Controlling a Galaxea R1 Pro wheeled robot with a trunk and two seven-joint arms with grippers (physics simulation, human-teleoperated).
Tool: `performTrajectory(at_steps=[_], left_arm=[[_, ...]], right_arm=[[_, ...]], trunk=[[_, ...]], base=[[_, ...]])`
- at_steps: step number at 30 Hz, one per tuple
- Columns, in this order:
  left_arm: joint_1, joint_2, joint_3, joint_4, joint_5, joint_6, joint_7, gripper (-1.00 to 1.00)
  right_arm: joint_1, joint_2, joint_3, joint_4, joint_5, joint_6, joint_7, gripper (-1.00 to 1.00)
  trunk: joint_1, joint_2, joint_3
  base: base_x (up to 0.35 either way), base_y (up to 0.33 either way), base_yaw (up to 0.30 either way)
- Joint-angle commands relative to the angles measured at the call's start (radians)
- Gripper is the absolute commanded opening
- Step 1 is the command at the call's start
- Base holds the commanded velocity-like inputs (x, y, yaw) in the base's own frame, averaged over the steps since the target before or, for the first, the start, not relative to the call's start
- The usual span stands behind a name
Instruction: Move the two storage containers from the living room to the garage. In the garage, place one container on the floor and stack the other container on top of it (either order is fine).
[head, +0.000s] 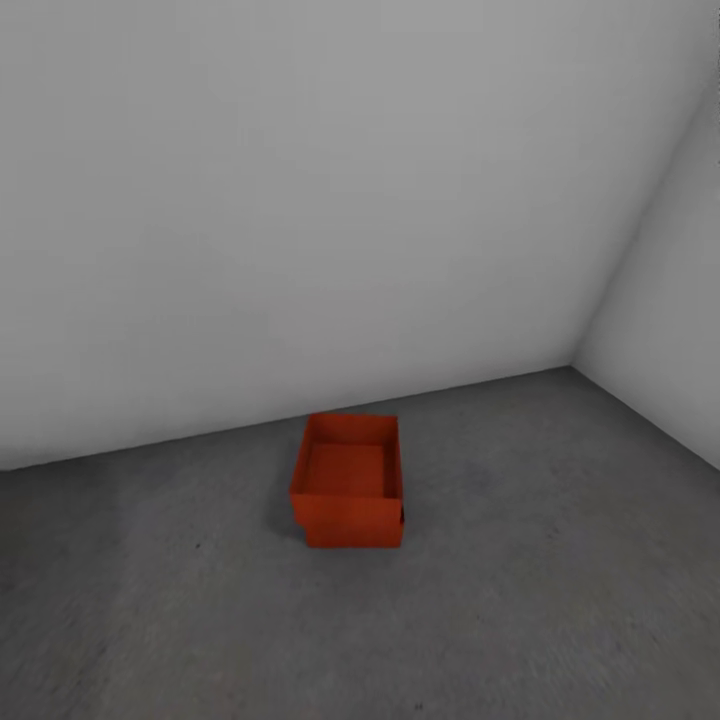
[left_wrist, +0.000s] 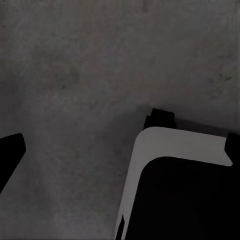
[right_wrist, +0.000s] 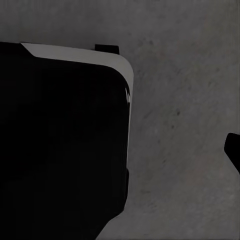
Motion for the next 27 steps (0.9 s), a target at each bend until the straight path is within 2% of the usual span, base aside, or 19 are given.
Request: performTrajectory(at_steps=[1, 24, 27], left_arm=[[-0.001, 0.000, 0.005, 0.000, 0.006, -0.002, 0.000, 1.00], [0.000, 0.000, 0.007, -0.001, 0.007, -0.002, 0.000, 1.00], [0.006, -0.017, 0.009, 0.003, 0.011, -0.003, -0.002, 1.00]], right_arm=[[-0.001, 0.001, 0.008, 0.003, -0.008, -0.005, 0.000, 1.00], [-0.001, 0.001, 0.007, 0.004, -0.009, -0.002, 0.004, 1.00], [-0.001, 0.000, 0.007, 0.004, -0.010, -0.005, 0.027, 1.00]], trunk=[[0.000, -0.001, 0.001], [0.000, -0.001, 0.039], [0.000, -0.001, 0.044]], base=[[0.000, 0.000, 0.000], [0.000, 0.000, 0.000], [0.000, 0.000, 0.000]])
